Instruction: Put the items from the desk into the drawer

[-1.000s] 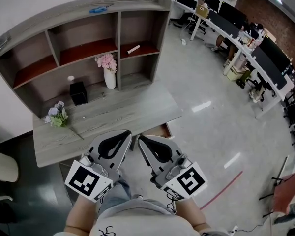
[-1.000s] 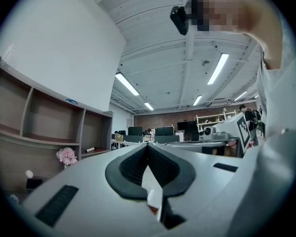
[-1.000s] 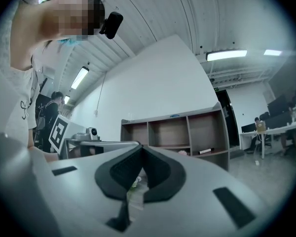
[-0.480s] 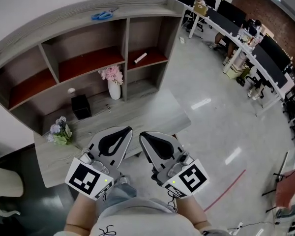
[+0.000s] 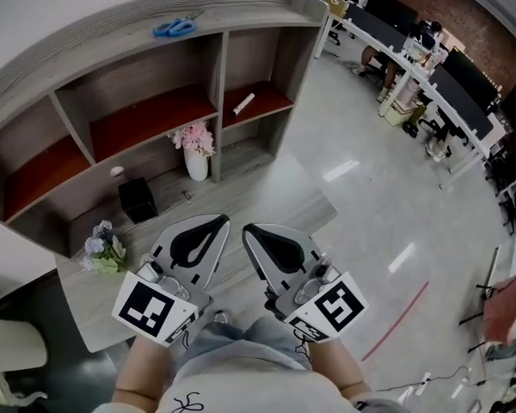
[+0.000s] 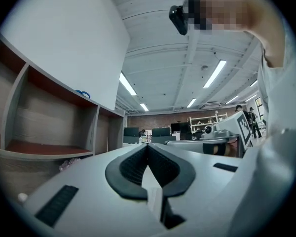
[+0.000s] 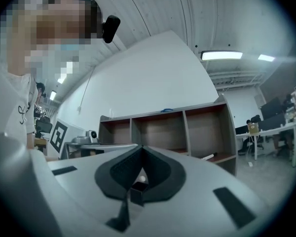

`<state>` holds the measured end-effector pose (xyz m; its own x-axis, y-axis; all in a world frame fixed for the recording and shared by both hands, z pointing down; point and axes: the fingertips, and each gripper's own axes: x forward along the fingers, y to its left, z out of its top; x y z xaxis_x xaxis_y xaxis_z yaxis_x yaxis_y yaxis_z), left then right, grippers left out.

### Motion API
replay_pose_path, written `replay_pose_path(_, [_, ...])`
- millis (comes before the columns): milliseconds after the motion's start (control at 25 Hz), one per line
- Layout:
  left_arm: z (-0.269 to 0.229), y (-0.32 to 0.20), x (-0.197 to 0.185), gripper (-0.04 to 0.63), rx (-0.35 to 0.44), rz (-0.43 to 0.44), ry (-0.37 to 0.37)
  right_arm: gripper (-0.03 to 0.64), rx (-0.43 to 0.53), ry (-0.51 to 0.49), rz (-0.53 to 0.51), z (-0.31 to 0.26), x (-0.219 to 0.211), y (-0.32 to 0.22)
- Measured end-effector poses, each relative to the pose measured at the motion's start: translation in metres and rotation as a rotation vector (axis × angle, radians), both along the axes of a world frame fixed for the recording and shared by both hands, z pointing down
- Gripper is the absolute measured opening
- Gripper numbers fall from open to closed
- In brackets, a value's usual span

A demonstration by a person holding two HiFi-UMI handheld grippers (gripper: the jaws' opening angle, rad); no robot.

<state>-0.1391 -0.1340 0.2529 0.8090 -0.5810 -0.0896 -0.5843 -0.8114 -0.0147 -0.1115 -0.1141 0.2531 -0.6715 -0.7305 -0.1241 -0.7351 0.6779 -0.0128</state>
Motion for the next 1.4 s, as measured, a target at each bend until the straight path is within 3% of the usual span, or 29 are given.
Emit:
replay_pose_path(400, [0.011,-0.042,0.019,0.008,-0.025,0.005,0.007,0.008,-0.035,0.006,0.021,0.012,0.019,-0.037])
replay_pose_path(1000, [0.006,-0.135,0.063,0.008,-0.036,-0.235,0.035,0.008,-0.025,-0.012,-0.167,0.002,0.073,-0.129])
replay_pose_path(1400, [0.022,-0.191,0.103,0.008,-0.069,-0.347,-0.008,0.008,-0.058,-0.035,-0.262,0.010,0.111,-0.176])
